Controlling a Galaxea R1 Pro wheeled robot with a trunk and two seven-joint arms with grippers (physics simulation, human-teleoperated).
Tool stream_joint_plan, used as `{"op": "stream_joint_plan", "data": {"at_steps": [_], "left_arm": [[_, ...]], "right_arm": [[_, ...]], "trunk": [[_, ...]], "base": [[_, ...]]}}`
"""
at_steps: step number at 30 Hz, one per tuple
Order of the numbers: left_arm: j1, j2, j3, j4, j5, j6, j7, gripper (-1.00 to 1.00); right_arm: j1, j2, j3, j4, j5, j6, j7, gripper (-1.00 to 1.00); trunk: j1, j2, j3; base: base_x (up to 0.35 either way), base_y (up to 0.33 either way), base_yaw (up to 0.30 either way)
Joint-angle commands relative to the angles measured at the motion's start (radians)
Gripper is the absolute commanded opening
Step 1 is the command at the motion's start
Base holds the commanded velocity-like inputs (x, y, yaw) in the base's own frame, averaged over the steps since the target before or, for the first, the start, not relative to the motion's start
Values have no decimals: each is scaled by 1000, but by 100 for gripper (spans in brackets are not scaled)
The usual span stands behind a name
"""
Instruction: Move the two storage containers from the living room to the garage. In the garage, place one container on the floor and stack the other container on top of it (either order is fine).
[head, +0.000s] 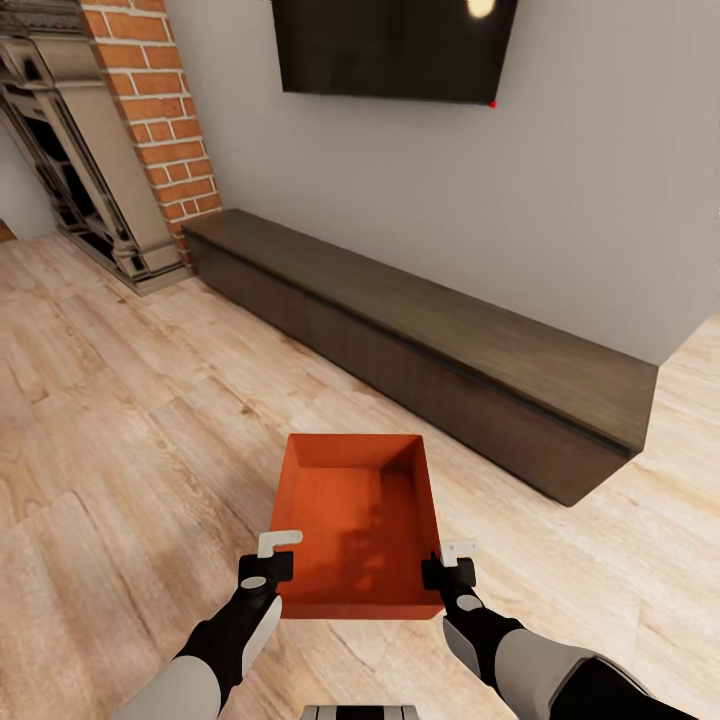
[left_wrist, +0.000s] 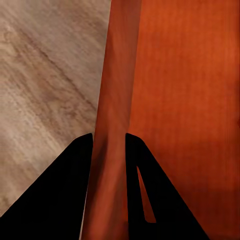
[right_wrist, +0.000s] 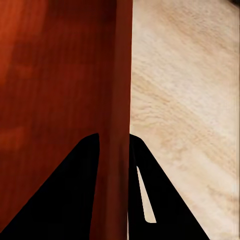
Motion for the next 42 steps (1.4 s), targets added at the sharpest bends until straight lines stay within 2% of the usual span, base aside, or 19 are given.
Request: {"op": "stream_joint_plan", "data": {"at_steps": [1,42], "left_arm": [[-1,1,-1,-5,-5,7,13,-100],[-1,1,-1,-6,-5,5,13,-100]], "right_arm": [[0,0,-7,3,-23,-6,-4,-100],[0,9,-8,3,-23,-6,-3,-100]], "trunk": [[-4,7,3],[-161,294,131]], "base": [[0,0,0],[0,0,0]]}}
